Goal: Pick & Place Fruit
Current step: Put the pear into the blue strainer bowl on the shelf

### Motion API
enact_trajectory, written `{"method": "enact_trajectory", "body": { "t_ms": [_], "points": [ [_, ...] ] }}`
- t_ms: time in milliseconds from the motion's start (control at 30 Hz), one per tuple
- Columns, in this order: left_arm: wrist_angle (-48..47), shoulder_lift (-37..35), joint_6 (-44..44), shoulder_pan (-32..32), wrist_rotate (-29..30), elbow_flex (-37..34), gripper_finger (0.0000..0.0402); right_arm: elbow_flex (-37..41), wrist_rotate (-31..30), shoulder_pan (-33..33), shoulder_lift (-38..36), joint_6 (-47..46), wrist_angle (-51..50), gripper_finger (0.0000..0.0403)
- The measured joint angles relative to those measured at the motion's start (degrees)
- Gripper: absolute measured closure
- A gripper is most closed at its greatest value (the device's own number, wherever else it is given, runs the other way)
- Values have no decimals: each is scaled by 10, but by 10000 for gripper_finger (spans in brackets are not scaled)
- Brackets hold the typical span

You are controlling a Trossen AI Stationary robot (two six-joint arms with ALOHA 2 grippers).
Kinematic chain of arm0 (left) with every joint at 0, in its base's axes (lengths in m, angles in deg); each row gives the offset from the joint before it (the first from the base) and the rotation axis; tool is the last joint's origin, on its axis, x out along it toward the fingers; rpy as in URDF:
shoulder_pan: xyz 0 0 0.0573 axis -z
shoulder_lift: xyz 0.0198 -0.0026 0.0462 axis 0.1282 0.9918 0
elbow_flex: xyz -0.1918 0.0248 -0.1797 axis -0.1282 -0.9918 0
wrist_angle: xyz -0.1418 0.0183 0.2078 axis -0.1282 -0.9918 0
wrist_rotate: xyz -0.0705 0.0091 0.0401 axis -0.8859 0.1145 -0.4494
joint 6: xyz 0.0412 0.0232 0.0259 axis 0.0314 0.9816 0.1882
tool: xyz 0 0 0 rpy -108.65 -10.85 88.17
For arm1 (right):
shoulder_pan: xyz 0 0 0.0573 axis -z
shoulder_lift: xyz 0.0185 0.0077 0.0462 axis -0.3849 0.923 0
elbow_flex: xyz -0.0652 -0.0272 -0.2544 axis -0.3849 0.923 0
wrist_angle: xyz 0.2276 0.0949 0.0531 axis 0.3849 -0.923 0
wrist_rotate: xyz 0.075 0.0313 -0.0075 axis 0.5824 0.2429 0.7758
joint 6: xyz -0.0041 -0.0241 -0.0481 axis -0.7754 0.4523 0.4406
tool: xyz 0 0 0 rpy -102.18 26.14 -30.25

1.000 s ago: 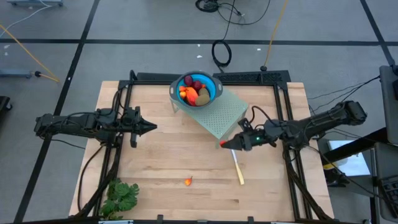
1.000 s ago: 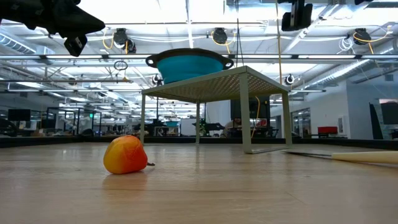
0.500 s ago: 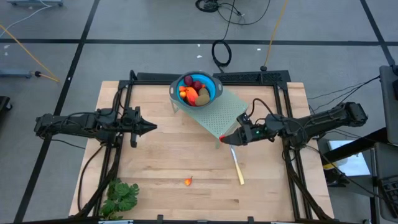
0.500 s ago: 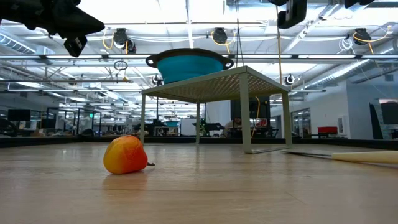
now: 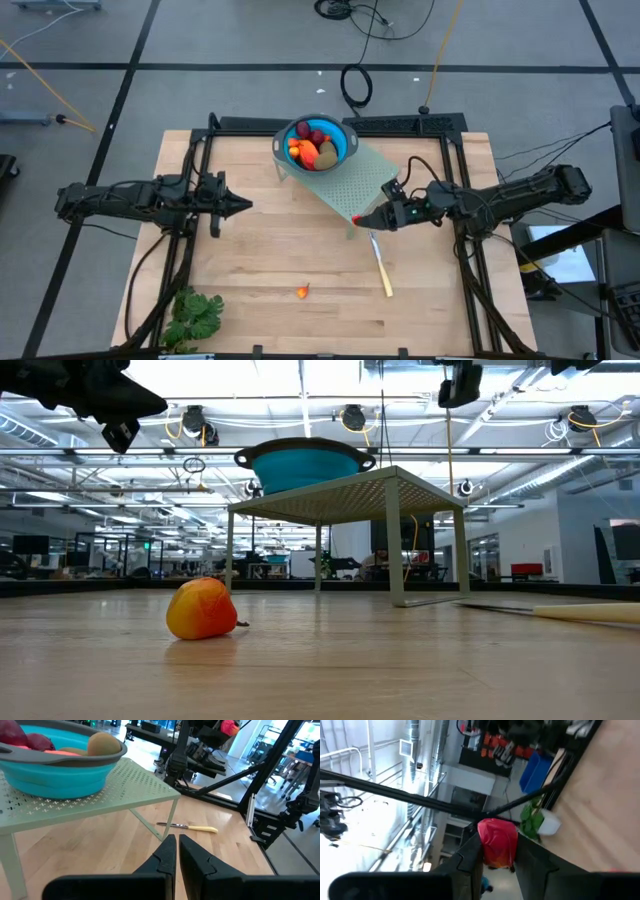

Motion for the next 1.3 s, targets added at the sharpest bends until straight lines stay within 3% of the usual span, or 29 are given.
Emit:
{"method": "enact_trajectory", "body": {
  "t_ms": [633,1300],
  "points": [
    [-18,0,35,0,1,0,382,0,11,159,0,307,-7,318],
    [-17,0,34,0,2,0,382,-8,64,281,0,479,-10,318]
  ]
}}
